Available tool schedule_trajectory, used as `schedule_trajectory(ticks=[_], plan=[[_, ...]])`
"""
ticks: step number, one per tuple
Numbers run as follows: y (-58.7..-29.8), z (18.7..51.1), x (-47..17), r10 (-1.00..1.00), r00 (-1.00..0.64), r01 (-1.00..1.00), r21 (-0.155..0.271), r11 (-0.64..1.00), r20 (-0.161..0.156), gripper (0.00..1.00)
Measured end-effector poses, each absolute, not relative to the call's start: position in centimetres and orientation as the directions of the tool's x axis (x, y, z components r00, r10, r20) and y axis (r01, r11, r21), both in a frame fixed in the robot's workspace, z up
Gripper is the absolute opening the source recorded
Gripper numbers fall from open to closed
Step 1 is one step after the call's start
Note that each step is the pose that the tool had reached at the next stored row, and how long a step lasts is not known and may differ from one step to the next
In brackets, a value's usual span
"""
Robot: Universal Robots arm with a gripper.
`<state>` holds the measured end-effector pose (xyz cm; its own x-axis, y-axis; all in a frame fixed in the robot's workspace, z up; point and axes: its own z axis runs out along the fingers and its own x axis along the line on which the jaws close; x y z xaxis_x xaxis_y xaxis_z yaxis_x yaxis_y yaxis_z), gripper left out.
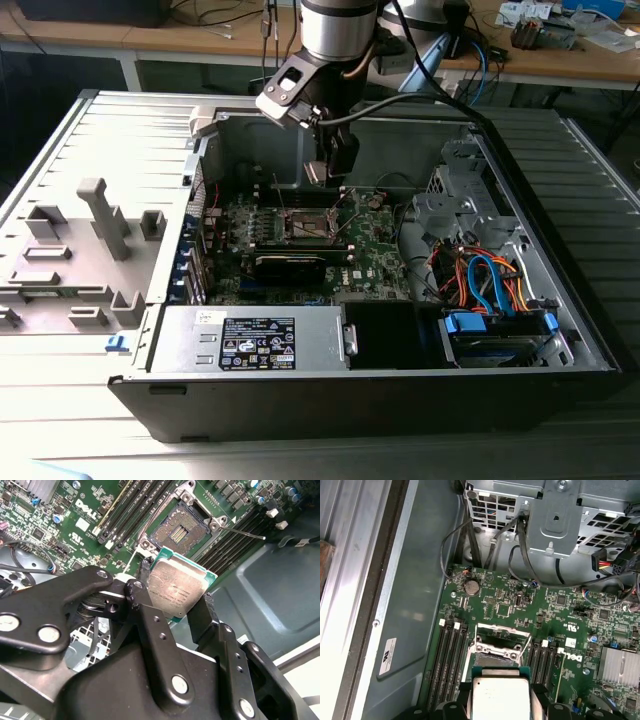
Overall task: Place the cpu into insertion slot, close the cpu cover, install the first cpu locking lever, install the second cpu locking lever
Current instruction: 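Place the cpu into insertion slot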
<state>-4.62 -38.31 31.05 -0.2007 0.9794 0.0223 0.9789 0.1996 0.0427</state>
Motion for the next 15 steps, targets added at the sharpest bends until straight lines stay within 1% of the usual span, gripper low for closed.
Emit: schedule_trajectory(ticks=[15], plan=[[-38.31,30.96,-4.60,0.989,-0.148,0.988,0.043,0.147,0.022,0.55]])
